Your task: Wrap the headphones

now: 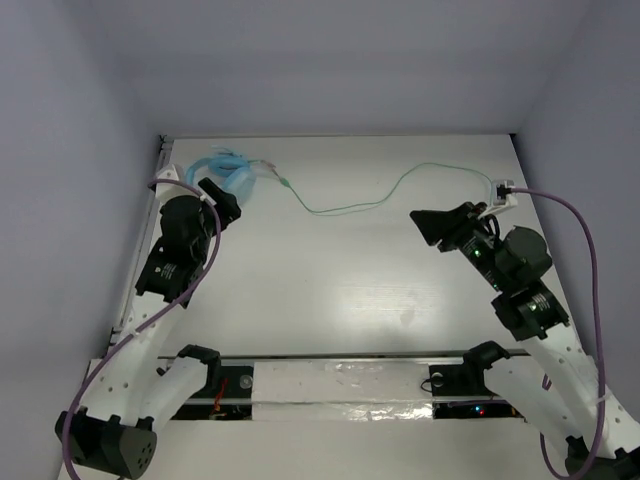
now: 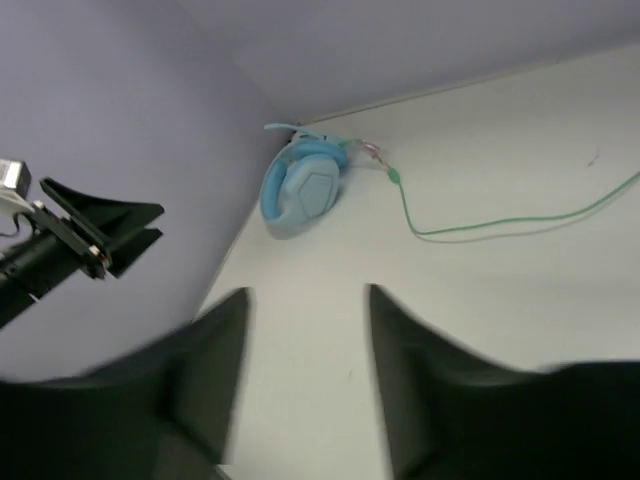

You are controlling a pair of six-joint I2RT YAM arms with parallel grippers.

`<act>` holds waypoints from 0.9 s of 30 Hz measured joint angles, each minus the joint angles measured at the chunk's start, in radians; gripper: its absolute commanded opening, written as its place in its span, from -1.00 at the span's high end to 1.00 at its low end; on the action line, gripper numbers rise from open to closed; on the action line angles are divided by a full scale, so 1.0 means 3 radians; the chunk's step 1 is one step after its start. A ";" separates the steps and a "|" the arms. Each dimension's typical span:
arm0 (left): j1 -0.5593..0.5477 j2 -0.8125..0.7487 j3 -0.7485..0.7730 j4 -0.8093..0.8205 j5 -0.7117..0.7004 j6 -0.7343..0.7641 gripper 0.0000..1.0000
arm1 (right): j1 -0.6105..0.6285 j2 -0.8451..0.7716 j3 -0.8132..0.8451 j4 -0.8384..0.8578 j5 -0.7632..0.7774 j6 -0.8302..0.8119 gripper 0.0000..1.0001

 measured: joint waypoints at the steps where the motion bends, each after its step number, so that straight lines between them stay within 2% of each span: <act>1: 0.0000 -0.0015 0.0000 -0.0001 -0.0033 0.0003 -0.30 | 0.0000 -0.0014 -0.0005 0.0003 -0.0023 -0.0003 0.38; 2: 0.0000 -0.0023 0.0000 -0.0001 -0.0075 0.0010 -0.29 | 0.0000 -0.0027 -0.0005 0.0009 -0.0043 -0.0009 0.62; 3: 0.0000 -0.0024 0.0000 -0.0004 -0.0107 0.0014 -0.27 | 0.0000 -0.0028 -0.0005 0.0024 -0.0065 0.0004 1.00; 5: 0.0000 0.0001 0.0001 -0.0019 -0.0165 0.0015 -0.13 | 0.0000 -0.0024 -0.0005 0.0048 -0.0116 0.0004 1.00; 8: 0.0000 0.0130 0.0043 -0.0065 -0.0272 0.0014 0.29 | 0.0000 -0.0011 -0.0009 0.0072 -0.0168 0.0010 1.00; 9: 0.0000 0.0203 0.0071 -0.0072 -0.0317 0.0028 0.68 | 0.0000 0.0001 -0.0017 0.0093 -0.0173 0.0005 1.00; 11: 0.0003 0.0364 0.0139 -0.0102 -0.0406 0.0014 1.00 | 0.0000 0.0024 -0.0025 0.0103 -0.0174 -0.0003 1.00; 12: 0.0013 0.0460 0.0189 -0.0130 -0.0445 0.0034 1.00 | 0.0000 0.0034 -0.0025 0.0103 -0.0173 -0.0009 1.00; 15: 0.0128 0.0729 0.0319 -0.0145 -0.0420 0.0048 1.00 | 0.0000 0.0052 -0.0029 0.0104 -0.0173 -0.0019 1.00; 18: 0.0487 0.0989 0.0464 -0.0146 -0.0306 0.0072 0.62 | 0.0000 0.0048 -0.0037 0.0104 -0.0173 -0.0025 1.00; 19: 0.0615 0.1099 0.0529 -0.0145 -0.0267 0.0081 0.31 | 0.0000 0.0047 -0.0041 0.0106 -0.0172 -0.0029 0.97; 20: 0.0718 0.1221 0.0596 -0.0146 -0.0278 0.0098 0.19 | 0.0000 0.0045 -0.0043 0.0106 -0.0172 -0.0033 0.85; 21: 0.0793 0.1344 0.0662 -0.0144 -0.0278 0.0107 0.15 | 0.0000 0.0045 -0.0048 0.0109 -0.0173 -0.0038 0.56; 23: 0.0833 0.1601 0.0787 -0.0168 -0.0286 0.0121 0.04 | 0.0000 0.0045 -0.0061 0.0121 -0.0174 -0.0042 0.24; 24: 0.0833 0.1726 0.0856 -0.0191 -0.0286 0.0132 -0.07 | 0.0000 0.0045 -0.0072 0.0130 -0.0178 -0.0050 -0.04; 25: 0.0839 0.1872 0.0923 -0.0191 -0.0281 0.0154 -0.19 | 0.0000 0.0046 -0.0084 0.0131 -0.0182 -0.0055 -0.10; 27: 0.0862 0.2139 0.1005 -0.0156 -0.0234 0.0207 -0.26 | 0.0000 0.0058 -0.0092 0.0131 -0.0215 -0.0066 -0.13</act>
